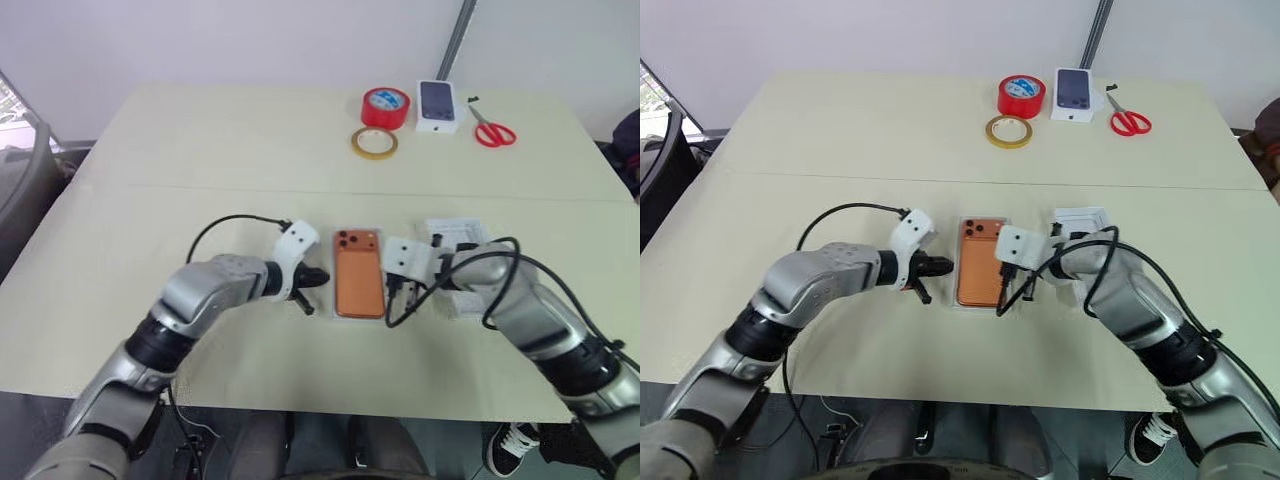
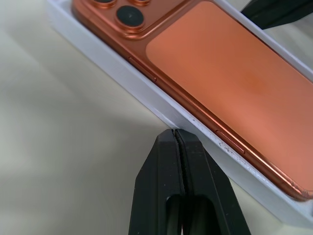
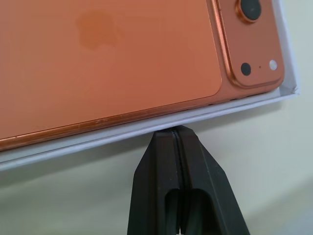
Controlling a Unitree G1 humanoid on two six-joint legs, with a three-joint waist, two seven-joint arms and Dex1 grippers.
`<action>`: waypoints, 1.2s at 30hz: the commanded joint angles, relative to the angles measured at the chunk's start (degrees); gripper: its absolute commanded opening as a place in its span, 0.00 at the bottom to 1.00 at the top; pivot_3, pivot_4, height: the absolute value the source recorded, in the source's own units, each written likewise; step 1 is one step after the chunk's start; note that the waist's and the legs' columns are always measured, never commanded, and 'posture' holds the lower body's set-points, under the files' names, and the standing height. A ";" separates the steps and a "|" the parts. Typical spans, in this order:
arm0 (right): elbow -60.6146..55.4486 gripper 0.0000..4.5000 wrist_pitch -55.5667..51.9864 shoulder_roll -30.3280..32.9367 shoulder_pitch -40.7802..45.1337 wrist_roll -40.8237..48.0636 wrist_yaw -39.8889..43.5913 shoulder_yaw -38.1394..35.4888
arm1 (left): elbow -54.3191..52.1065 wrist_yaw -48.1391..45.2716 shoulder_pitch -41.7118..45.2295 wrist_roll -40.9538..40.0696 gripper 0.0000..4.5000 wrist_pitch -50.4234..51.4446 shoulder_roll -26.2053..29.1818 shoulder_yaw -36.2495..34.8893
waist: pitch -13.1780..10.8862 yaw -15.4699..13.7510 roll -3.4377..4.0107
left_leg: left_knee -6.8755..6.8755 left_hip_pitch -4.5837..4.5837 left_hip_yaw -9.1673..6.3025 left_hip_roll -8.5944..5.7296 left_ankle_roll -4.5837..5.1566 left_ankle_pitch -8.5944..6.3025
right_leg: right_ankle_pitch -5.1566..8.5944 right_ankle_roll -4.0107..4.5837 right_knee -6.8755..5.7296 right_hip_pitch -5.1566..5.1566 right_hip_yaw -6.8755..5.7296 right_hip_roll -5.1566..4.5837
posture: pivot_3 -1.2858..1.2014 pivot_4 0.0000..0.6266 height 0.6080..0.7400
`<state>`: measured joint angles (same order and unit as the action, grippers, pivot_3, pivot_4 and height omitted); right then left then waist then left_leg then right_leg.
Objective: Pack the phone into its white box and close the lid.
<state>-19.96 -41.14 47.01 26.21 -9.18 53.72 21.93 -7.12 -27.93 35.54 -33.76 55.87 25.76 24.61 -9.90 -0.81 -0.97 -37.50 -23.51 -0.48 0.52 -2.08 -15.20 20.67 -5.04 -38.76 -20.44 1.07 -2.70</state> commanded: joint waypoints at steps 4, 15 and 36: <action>-7.75 0.00 0.07 7.22 -8.38 2.99 2.65 -7.91 | 3.24 -7.25 4.71 3.07 0.01 -0.85 -10.64 5.99 | 0.00 0.02 0.01 | -0.04 -0.02 -0.01 0.02 0.00 0.00 | 0.00 -0.01 0.01 0.02 -0.01 0.03 | 0.52 0.24 0.97; -8.28 0.00 0.05 10.05 -14.91 3.58 1.95 -13.59 | 7.82 -8.58 4.65 8.90 0.01 -0.59 -15.23 3.71 | 0.03 0.08 0.05 | -0.10 0.03 0.00 0.07 0.01 -0.01 | 0.00 -0.01 0.00 0.08 0.01 0.09 | 0.52 0.24 0.97; 2.24 0.76 -24.88 8.30 -4.32 18.11 -2.09 -21.41 | -15.60 -19.90 -14.80 10.16 0.00 -20.88 6.26 -11.78 | -0.01 1.34 0.13 | 0.02 0.04 0.05 0.14 0.05 -0.03 | 0.00 0.00 0.00 0.03 0.04 0.04 | 0.52 0.24 0.97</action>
<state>-19.44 -65.09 55.92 20.06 8.72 53.45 0.51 -19.39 -45.94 21.36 -24.05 39.68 31.38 14.49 -9.90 0.53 -0.84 -37.49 -23.47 -0.43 0.65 -2.02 -15.24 20.68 -5.04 -38.76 -20.41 1.11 -2.66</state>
